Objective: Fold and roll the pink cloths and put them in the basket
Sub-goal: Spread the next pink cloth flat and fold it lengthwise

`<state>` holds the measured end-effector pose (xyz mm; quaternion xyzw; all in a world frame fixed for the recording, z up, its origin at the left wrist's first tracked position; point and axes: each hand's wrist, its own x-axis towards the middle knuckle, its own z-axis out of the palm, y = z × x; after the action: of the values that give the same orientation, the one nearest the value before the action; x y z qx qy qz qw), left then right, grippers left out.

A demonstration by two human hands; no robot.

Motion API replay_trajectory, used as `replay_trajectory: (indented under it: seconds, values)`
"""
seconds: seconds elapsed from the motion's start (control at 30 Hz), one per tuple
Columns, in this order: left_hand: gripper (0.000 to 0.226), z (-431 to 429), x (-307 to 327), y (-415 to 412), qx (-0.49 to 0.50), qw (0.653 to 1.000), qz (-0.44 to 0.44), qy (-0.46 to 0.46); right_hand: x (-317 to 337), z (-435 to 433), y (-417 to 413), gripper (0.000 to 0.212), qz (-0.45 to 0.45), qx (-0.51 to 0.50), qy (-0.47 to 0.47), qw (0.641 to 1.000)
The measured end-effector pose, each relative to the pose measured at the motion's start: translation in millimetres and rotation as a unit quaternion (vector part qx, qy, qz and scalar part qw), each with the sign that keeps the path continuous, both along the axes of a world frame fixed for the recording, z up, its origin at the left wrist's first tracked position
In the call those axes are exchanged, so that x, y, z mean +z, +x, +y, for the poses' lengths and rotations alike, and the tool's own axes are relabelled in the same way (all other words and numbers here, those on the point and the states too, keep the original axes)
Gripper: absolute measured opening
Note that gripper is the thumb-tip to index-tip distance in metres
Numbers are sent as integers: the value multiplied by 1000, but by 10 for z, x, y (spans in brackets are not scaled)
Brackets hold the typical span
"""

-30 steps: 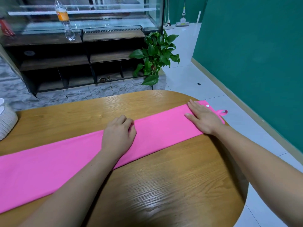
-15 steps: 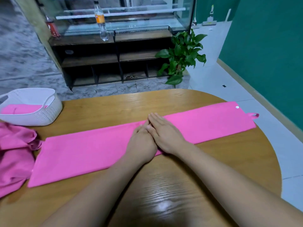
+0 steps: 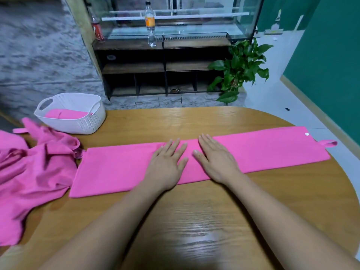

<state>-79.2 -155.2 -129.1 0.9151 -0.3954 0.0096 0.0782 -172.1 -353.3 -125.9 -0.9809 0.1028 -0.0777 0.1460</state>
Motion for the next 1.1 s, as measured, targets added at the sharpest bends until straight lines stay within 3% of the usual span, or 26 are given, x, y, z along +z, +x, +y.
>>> replay_trajectory:
  seconds: [0.6,0.7,0.83,0.97,1.1]
  values:
    - [75,1455,-41,755,170,985,2,-20,96,25,-109,76,30,-13,-4,999]
    - [71,1434,-36,753,182,983,0,-16,135,94,-265,70,29,-65,-26,997]
    - [64,1407,-58,737,183,983,-4,-12,199,235,-467,53,29,-134,-99,986]
    - [56,1379,-37,718,172,985,-10,-27,225,249,-398,54,62,-133,-112,983]
    - [38,1313,6,640,71,989,-72,-106,308,149,-128,55,90,-109,-121,983]
